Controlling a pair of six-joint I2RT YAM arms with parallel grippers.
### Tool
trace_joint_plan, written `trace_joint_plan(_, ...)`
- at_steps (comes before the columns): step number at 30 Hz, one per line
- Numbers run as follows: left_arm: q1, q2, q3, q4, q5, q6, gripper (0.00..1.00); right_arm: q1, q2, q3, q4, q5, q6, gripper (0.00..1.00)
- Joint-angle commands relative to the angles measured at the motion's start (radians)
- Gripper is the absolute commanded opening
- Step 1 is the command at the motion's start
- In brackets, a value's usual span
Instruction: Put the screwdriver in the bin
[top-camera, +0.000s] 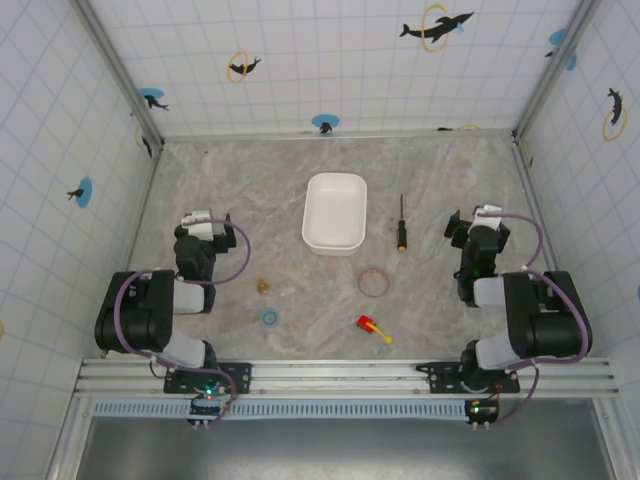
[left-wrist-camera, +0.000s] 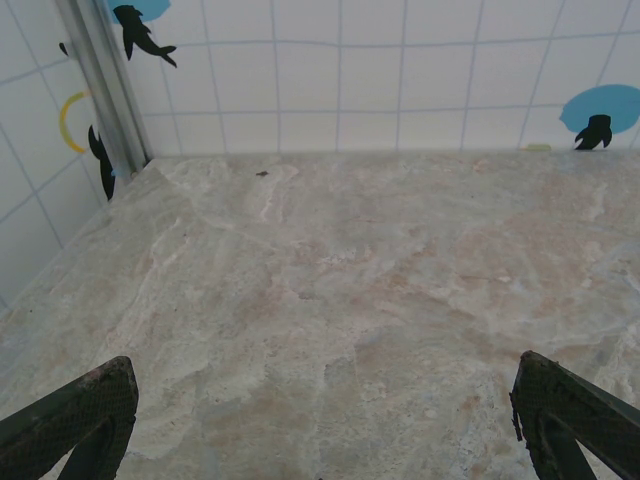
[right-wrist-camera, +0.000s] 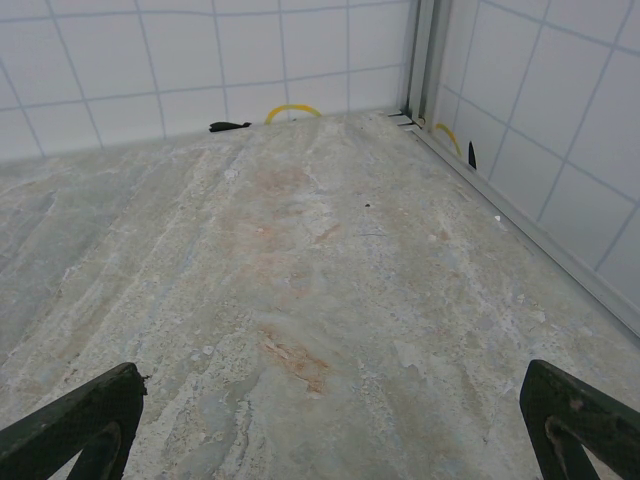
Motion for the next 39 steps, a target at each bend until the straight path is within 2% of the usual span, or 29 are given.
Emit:
trace_joint_plan(1,0.003,0.000,0.014,0.007,-0.004,-0.010,0.98,-0.001,0.008,0.025,0.024,0.009,-0.001,0.99)
trace_joint_plan(7,0.003,-0.016,0.030,-0.033,0.015,0.000,0.98,-0.001,-0.026,0.039,-0.023,0.036,0.009,0.99)
trace_joint_plan(13,0.001,-0.140,0.113,-0.279,0.085,0.024,0.98,0.004,-0.136,0.078,-0.180,0.029,-0.002,1.00)
trace_joint_plan(17,-0.009,-0.228,0.161,-0.428,0.138,0.014,0.98,0.007,-0.244,0.147,-0.406,0.003,0.021,1.00)
trace_joint_plan(22,-0.024,-0.293,0.253,-0.656,0.247,-0.156,0.98,0.009,-0.310,0.324,-0.826,-0.196,0.122,0.99)
trace_joint_plan(24,-0.035,-0.306,0.288,-0.756,0.268,-0.237,0.98,0.014,-0.283,0.407,-0.981,-0.312,0.176,0.99)
trace_joint_plan(28,-0.063,-0.348,0.284,-0.805,0.309,-0.296,0.98,0.061,-0.205,0.537,-1.168,-0.466,0.262,0.99)
trace_joint_plan(35,-0.073,-0.394,0.311,-0.897,0.344,-0.331,0.98,0.210,-0.023,0.704,-1.340,-0.465,0.328,1.00)
trace_joint_plan(39,-0.073,-0.390,0.327,-0.932,0.371,-0.332,0.98,0.290,0.095,0.796,-1.427,-0.372,0.318,0.98)
